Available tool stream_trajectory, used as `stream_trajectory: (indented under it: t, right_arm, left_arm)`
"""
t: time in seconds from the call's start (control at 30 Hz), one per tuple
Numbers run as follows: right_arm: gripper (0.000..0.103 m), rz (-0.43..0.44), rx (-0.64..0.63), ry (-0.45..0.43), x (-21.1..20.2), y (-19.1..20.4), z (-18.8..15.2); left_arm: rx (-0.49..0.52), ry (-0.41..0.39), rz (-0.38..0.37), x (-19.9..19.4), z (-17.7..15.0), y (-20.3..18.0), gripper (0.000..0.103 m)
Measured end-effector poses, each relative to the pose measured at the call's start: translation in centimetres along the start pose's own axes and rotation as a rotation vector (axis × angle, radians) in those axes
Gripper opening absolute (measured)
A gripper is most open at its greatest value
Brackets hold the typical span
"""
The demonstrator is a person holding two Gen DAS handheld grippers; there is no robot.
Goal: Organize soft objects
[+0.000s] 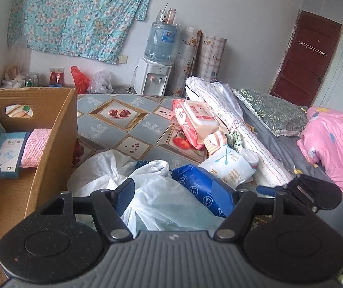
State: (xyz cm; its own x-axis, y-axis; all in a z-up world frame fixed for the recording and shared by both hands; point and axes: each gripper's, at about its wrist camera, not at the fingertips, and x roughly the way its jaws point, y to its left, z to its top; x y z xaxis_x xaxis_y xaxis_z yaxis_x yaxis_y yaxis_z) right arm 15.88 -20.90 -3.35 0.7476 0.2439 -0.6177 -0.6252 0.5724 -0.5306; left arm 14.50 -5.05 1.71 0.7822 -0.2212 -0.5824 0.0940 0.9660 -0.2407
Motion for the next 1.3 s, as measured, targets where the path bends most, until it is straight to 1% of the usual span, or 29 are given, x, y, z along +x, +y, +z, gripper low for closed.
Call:
stream_trajectory:
  t: [0.07,0.17,0.2,0.27,0.3,0.33,0.4,0.5,0.6,0.67,0.7,0.77,0.8,0.83,0.87,0.9,0.97,1.07,1.17,1.3]
  right_arm:
    - [0.062,-0.047,-0.109,-0.008,0.4,1.2,0.3]
    - [0.058,-0.063,-0.209,-0.029,0.7,2.7,0.6]
    - [0.054,-0.071,-0.236,-0.032,0.9,3.2,0.7]
    - [0.045,-0.071,-0.256,-0.037,1.1,3.8,0.7]
    - [0.038,-0.072,-0.245,-0.040,1.1,3.9,0.7]
    - [0.036,-0.074,-0.215,-0.046,1.2,3.7,0.7]
    - [0.033,-0.054,-0.103,-0.059,1.0,2.5,0.7]
    - [0.031,0.018,0.187,-0.076,0.9,-1.4,-0.2]
    - [0.029,0.101,0.548,-0.108,1.0,-5.7,-2.7]
    - [0.028,0.162,0.799,-0.138,1.2,-8.0,-5.0]
    - [0.028,0.199,0.944,-0.151,1.5,-9.1,-6.5]
    - [0.028,0.279,1.236,-0.155,2.5,-10.5,-9.6]
    - [0.028,0.316,1.353,-0.149,2.8,-10.8,-10.9]
    - [0.028,0.352,1.456,-0.150,3.3,-10.8,-12.2]
    - [0.028,0.381,1.531,-0.156,3.5,-10.8,-13.2]
    - [0.028,0.401,1.592,-0.160,3.7,-10.5,-14.1]
    - [0.028,0.416,1.672,-0.162,3.8,-9.9,-15.2]
    - [0.029,0.409,1.735,-0.163,3.6,-9.0,-16.3]
    - [0.031,0.374,1.718,-0.133,3.1,-7.9,-16.6]
    - [0.032,0.329,1.615,-0.110,1.0,-7.6,-15.9]
  left_arm:
    - [-0.003,0.006,-0.002,0.1,-0.3,0.0,0.072]
    - [0.003,0.012,-0.013,0.2,-0.5,0.0,0.072]
    - [0.006,0.013,-0.015,0.1,-0.6,0.0,0.072]
    - [0.012,0.015,-0.017,0.2,-0.7,-0.1,0.073]
    - [0.014,0.016,-0.018,0.2,-0.7,-0.1,0.073]
    - [0.015,0.018,-0.020,0.3,-0.8,-0.1,0.073]
    - [0.015,0.019,-0.019,0.3,-0.8,-0.1,0.073]
    - [0.013,0.019,-0.017,0.3,-0.9,0.0,0.073]
    - [0.008,0.023,-0.018,0.4,-1.1,0.2,0.073]
    - [0.009,0.025,-0.019,0.5,-1.1,0.2,0.073]
    - [0.010,0.024,-0.021,0.5,-1.1,0.1,0.073]
    - [0.014,0.026,-0.025,0.6,-1.2,0.0,0.073]
    - [0.017,0.026,-0.028,0.6,-1.2,-0.1,0.073]
    - [0.020,0.026,-0.030,0.6,-1.2,-0.2,0.073]
    - [0.023,0.027,-0.032,0.7,-1.2,-0.3,0.073]
    - [0.026,0.028,-0.036,0.7,-1.2,-0.4,0.073]
    - [0.033,0.029,-0.040,0.7,-1.3,-0.6,0.073]
    - [0.042,0.030,-0.048,0.9,-1.4,-0.9,0.073]
    - [0.061,0.036,-0.061,1.0,-1.6,-1.6,0.073]
    - [0.076,0.043,-0.086,1.3,-1.7,-2.3,0.073]
